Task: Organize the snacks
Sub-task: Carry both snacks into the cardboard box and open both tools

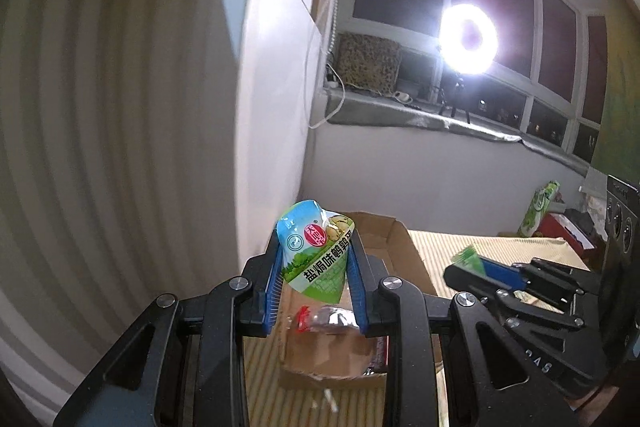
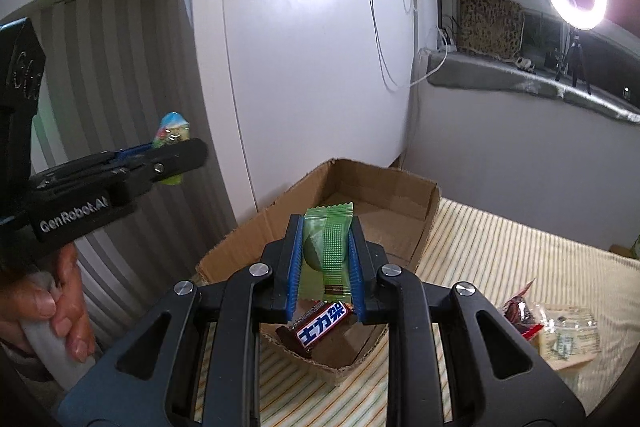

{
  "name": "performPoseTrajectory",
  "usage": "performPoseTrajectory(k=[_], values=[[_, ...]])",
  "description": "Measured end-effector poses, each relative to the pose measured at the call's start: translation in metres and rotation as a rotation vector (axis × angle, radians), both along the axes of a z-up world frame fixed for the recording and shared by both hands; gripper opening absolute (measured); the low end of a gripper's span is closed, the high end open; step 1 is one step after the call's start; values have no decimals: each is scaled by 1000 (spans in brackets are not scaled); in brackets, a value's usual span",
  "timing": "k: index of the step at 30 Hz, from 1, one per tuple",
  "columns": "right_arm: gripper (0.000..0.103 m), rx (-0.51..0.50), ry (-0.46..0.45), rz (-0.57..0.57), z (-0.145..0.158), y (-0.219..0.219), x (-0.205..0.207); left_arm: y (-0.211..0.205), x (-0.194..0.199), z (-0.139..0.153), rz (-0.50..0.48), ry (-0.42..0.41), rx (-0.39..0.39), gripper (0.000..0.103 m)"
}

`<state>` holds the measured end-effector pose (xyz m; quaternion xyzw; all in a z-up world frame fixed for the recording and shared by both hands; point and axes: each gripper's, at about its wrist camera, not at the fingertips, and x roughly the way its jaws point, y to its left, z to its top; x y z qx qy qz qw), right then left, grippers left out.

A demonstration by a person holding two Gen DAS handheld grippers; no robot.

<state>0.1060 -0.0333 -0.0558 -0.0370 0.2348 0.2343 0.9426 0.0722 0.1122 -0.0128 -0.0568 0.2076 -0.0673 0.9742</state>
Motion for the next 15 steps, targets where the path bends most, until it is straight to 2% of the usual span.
performPoseTrajectory(k=[7, 9, 11, 12, 14, 15], values=[[21, 0, 73, -10, -32, 0, 33, -13, 38, -35, -34, 93, 8, 27], [21, -1, 91, -14, -39, -1, 43, -18, 47, -46, -40, 123, 21, 30], [23, -4, 111, -18, -48, -1, 53, -23, 54, -54, -40, 143, 40, 38], [26, -2, 117, -20, -51, -2, 56, -24, 54, -55, -31, 144, 45, 42], [48, 5, 121, -25, -54, -3, 60, -25, 55, -56, -23, 140, 49, 57], [51, 2, 123, -28, -55, -3, 60, -24, 55, -56, -18, 136, 48, 60]])
